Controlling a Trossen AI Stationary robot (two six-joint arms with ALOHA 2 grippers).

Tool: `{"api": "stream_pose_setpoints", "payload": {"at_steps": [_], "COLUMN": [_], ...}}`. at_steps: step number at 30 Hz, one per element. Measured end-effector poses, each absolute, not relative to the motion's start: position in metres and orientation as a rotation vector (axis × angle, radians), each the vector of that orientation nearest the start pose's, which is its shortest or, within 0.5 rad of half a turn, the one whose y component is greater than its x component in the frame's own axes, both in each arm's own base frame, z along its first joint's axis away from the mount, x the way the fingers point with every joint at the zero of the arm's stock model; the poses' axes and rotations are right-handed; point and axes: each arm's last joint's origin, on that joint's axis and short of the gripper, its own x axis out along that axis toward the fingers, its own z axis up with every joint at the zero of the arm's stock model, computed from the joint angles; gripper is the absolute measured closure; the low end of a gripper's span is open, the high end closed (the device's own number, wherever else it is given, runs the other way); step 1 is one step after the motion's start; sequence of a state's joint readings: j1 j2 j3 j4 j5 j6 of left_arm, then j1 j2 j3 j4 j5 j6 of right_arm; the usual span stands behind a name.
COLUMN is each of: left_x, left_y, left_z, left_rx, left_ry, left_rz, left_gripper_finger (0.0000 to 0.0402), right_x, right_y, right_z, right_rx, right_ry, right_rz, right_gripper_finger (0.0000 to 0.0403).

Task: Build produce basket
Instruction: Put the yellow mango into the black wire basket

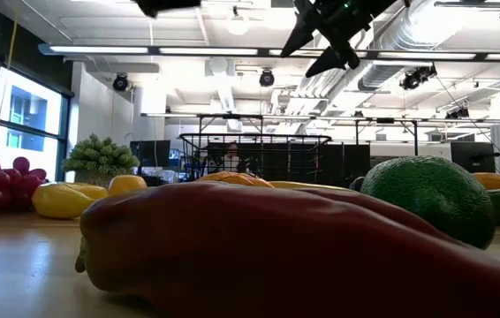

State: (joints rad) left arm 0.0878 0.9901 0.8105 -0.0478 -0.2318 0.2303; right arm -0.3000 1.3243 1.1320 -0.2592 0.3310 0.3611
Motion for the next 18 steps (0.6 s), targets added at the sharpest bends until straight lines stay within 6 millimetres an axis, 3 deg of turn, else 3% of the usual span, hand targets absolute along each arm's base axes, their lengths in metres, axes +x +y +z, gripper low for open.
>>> {"api": "stream_pose_setpoints", "payload": {"at_steps": [18], "left_x": [0.279], "left_y": [0.029], "left_z": [0.243], "left_rx": [0.163], "left_ry": [0.542], "left_rz": [0.067], "left_gripper_finger": [0.0154], "right_x": [0.273], "right_y": [-0.094], "right_z": [0.322], "right_rx": [0.361], "right_ry": [0.433], "right_rz": [-0.716], "right_gripper_finger": [0.0013]}}
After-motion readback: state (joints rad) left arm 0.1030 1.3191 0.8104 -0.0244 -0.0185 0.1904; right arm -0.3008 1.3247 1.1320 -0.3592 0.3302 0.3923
